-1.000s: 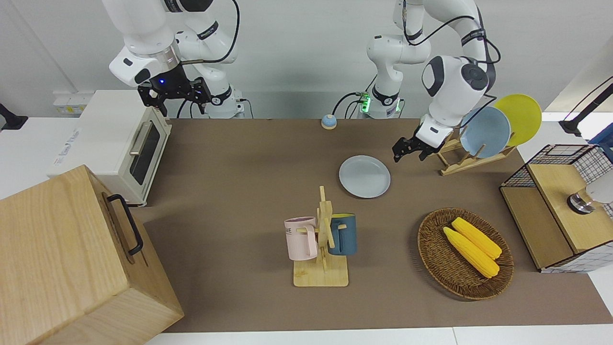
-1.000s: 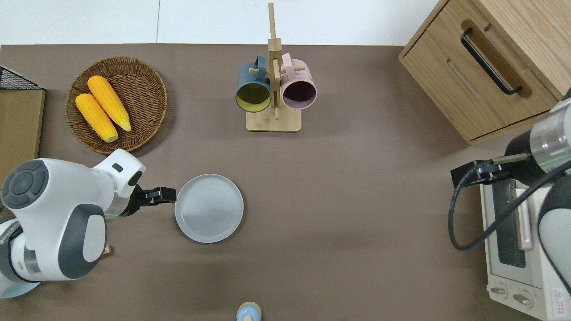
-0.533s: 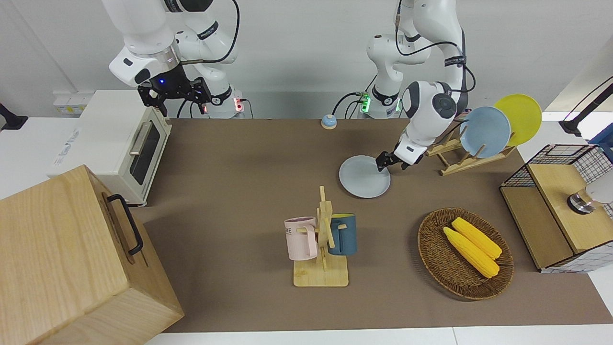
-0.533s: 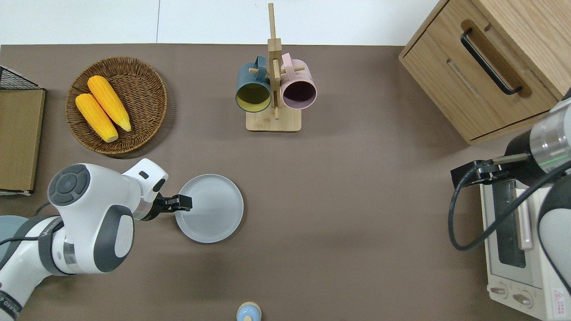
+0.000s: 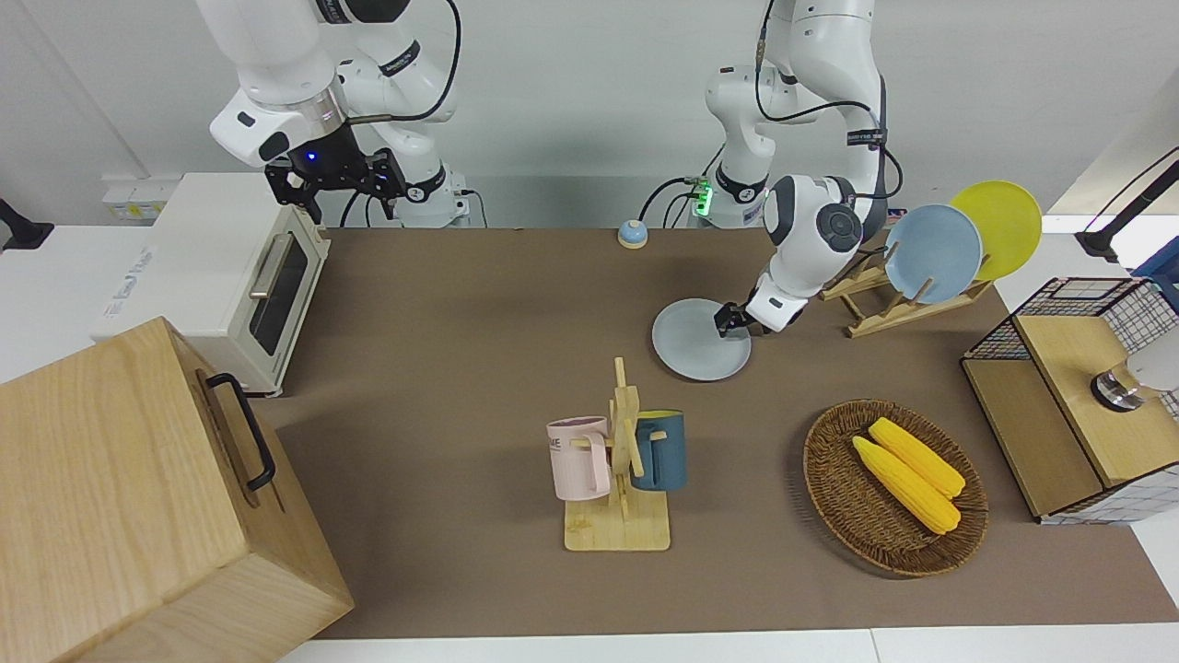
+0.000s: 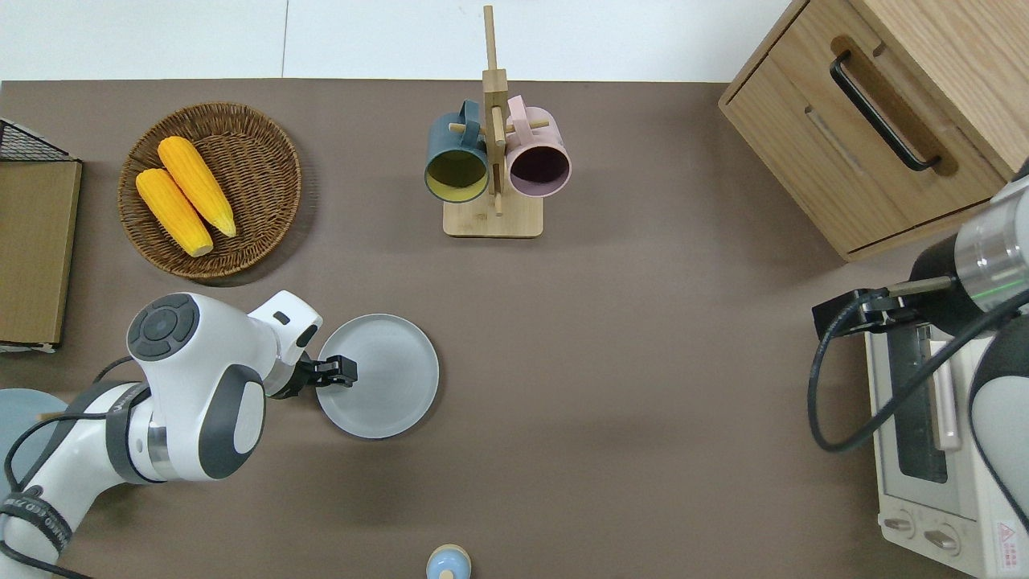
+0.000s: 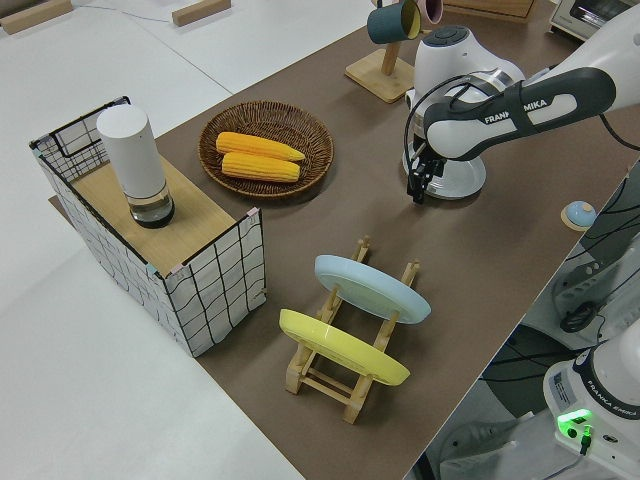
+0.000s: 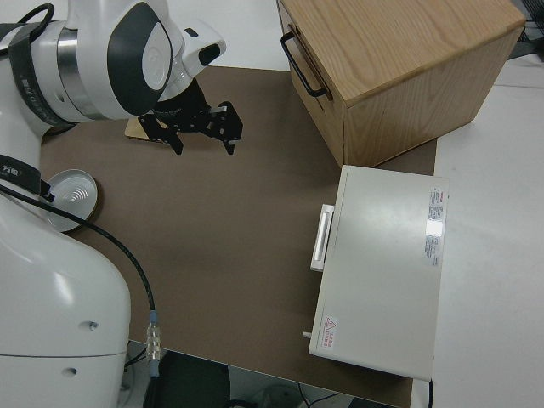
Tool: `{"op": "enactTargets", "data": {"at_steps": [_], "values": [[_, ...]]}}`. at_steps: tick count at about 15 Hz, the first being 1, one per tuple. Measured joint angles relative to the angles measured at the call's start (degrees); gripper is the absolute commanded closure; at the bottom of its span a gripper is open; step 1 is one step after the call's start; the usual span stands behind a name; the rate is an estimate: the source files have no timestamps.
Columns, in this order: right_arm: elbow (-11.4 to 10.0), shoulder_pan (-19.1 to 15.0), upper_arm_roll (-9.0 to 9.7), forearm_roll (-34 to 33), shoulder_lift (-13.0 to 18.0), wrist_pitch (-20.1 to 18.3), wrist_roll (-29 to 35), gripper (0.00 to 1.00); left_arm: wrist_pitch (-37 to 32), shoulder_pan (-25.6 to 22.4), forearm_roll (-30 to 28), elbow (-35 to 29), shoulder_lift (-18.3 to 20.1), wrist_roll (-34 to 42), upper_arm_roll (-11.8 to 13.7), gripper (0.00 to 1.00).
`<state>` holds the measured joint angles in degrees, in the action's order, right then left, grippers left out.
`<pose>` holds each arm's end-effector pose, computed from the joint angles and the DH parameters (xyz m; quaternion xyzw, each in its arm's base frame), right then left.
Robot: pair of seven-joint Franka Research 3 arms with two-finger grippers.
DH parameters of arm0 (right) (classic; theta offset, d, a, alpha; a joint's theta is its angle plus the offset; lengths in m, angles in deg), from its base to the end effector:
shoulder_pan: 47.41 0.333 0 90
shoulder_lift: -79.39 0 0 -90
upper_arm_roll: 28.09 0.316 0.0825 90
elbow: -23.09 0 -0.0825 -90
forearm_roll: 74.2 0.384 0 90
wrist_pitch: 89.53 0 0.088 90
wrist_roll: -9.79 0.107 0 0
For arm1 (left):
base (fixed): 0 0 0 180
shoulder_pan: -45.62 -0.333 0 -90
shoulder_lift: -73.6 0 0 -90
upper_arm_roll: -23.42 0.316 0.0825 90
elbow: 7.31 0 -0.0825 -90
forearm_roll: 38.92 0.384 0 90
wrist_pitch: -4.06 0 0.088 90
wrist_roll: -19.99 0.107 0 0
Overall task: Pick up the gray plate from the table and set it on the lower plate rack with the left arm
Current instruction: 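Lift the gray plate with the left gripper and carry it toward the rack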
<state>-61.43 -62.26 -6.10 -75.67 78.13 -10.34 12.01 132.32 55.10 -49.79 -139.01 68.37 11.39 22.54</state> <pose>0.5375 0.0616 0.6421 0.9975 0.0414 -0.0558 0.0132 0.4955 -0.0963 0.2973 0.9935 0.0488 -0.0859 0.0571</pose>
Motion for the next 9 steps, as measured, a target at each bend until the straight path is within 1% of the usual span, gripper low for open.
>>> {"op": "enactTargets", "data": {"at_steps": [4, 9], "values": [[0.00, 0.00, 0.00, 0.00, 0.00, 0.00, 0.00, 0.017, 0.00, 0.05, 0.00, 0.00, -0.03, -1.78, 0.00, 1.00], [0.00, 0.00, 0.00, 0.00, 0.00, 0.00, 0.00, 0.017, -0.17, 0.50, -0.12, 0.11, 0.38, -2.00, 0.02, 1.00]]}}
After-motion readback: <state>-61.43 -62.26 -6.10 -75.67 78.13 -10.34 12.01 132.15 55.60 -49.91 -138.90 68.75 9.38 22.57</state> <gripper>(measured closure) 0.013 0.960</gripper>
